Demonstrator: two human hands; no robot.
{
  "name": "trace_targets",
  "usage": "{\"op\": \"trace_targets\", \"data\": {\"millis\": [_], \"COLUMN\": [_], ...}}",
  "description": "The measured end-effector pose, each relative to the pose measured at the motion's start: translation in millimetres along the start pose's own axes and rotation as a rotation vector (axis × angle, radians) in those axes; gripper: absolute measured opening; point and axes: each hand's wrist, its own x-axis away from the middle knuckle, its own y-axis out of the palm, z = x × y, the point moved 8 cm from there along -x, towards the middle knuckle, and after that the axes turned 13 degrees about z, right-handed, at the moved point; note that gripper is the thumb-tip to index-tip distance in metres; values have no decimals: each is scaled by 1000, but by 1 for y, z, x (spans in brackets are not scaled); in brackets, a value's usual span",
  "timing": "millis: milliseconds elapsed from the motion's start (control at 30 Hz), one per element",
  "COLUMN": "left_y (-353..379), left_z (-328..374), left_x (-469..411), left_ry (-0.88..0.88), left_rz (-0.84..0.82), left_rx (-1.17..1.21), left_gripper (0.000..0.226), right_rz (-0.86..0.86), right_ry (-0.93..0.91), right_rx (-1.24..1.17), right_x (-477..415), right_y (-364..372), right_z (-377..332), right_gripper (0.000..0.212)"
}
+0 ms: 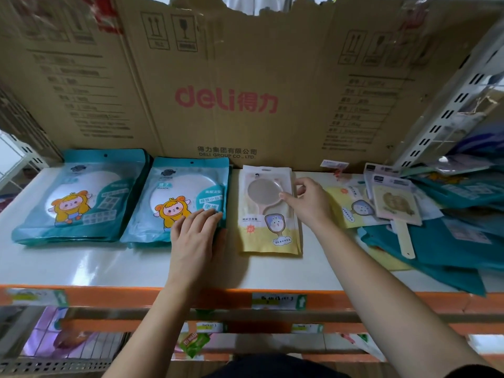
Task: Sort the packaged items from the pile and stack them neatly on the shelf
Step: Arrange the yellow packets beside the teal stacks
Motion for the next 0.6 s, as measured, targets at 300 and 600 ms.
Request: {"op": "trace_targets", "data": {"millis": [300, 600], "left_y": [-7, 30], "left_z": [54, 168], "left_x": [-28, -28], "left_ry": [87, 297], "left_rz": [-32, -202], "left_rx": [144, 254], "left_gripper": [43, 42], "right_rz": [139, 367], "right_ry": [52, 65], "right_rx": [-137, -131], "right_x": [29, 60], "right_y": [-55, -166], "right_z": [25, 79], "right_gripper": [18, 16]}}
